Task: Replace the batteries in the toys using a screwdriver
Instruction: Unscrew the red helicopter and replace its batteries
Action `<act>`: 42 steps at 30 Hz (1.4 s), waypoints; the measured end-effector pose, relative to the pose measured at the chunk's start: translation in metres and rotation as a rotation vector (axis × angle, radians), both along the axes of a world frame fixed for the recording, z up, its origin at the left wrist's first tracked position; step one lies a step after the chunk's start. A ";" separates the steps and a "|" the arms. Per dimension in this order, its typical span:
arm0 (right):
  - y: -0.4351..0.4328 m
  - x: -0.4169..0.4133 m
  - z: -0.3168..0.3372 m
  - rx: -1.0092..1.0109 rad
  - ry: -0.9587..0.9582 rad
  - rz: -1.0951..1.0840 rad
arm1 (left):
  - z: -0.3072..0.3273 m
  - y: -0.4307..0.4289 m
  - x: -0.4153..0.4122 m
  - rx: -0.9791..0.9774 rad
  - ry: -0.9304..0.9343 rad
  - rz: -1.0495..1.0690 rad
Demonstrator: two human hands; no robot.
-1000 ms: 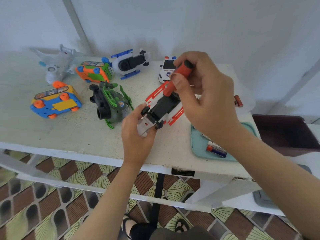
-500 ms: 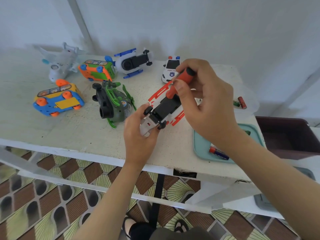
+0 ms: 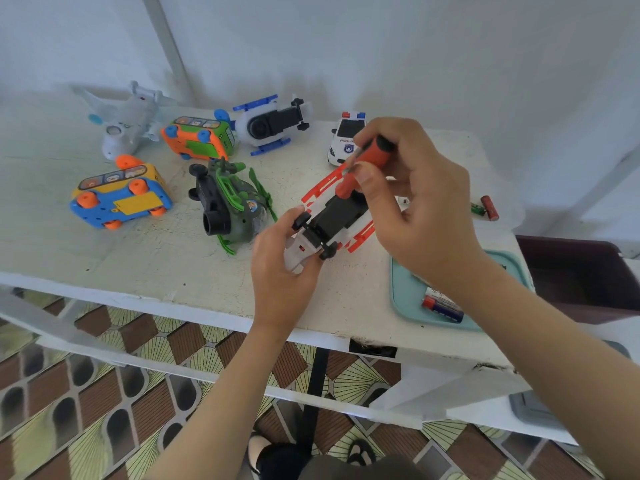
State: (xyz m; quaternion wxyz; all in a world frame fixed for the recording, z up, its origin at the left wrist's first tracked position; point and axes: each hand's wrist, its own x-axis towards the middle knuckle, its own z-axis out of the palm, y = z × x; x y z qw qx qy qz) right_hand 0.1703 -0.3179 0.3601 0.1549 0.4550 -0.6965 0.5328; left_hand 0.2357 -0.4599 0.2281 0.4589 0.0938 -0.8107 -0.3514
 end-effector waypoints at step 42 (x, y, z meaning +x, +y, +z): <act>-0.014 -0.003 0.010 -0.087 -0.169 0.091 | 0.001 0.000 0.000 0.018 -0.009 -0.022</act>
